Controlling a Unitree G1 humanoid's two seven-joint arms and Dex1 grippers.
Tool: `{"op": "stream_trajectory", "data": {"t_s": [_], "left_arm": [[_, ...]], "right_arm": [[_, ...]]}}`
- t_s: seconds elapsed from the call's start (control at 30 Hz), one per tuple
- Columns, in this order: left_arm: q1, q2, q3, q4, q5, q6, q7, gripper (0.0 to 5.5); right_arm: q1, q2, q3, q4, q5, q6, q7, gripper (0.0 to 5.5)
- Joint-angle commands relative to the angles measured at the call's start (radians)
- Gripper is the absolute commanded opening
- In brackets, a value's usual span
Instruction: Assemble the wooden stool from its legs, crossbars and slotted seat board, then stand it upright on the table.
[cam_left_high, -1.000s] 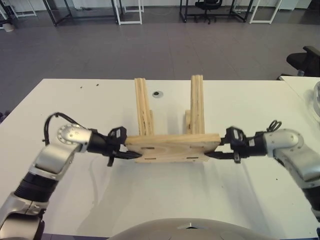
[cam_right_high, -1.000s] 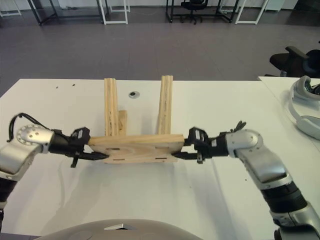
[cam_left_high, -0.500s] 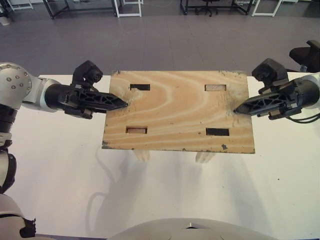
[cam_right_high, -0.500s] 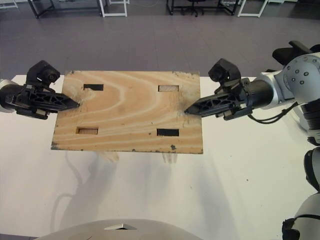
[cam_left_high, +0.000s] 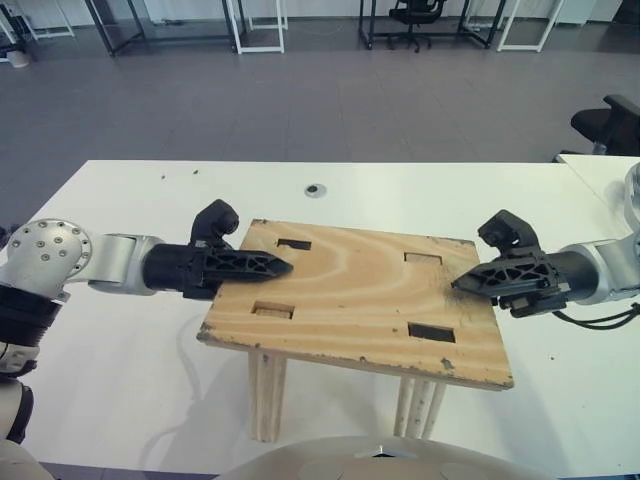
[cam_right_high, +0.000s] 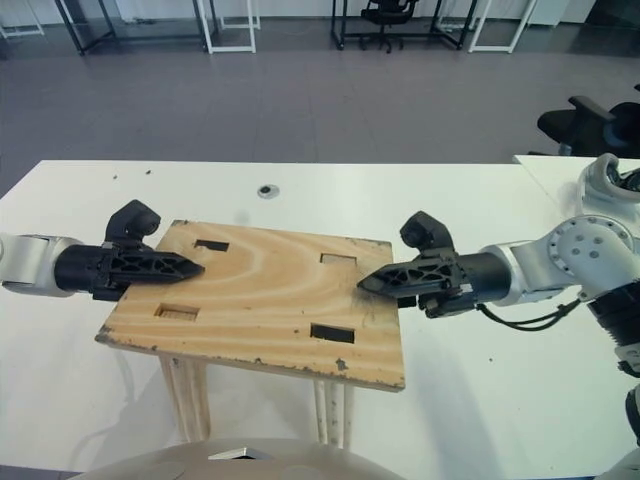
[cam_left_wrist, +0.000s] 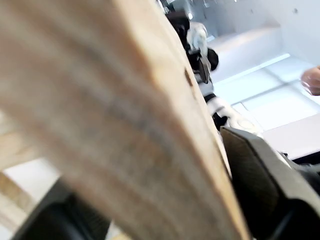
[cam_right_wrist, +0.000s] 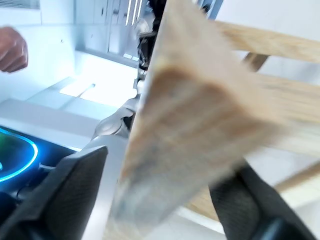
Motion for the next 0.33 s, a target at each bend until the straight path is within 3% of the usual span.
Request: {"op": "stream_trajectory", "data": {"t_s": [0.03, 0.13, 0.2, 0.27, 0.33], "left_arm": [[0.107, 0.086, 0.150, 0.101, 0.015, 0.020, 0.077, 4.08], [0.092, 0.102, 0.268, 0.248, 0.104, -0.027, 0.098, 4.62], [0.073, 0.093, 0.347, 0.362, 0.298, -0.171, 0.050, 4.96], [0.108, 0.053, 0.367, 0.400, 0.562, -0.427, 0.019, 5.31], [0.209, -0.039, 0.385, 0.363, 0.794, -0.703, 0.068, 5.38]], "right_arm": [[0.173, -0.089, -0.211, 0.045, 0.004, -0.047, -0.072, 4.31], [0.373, -0.059, -0.444, 0.081, -0.044, -0.158, -0.150, 4.90], [0.477, 0.056, -0.581, 0.036, -0.178, -0.329, -0.248, 5.28], [0.510, 0.193, -0.591, -0.044, -0.461, -0.574, -0.347, 5.40], [0.447, 0.345, -0.489, -0.029, -0.802, -0.842, -0.453, 5.40]]}}
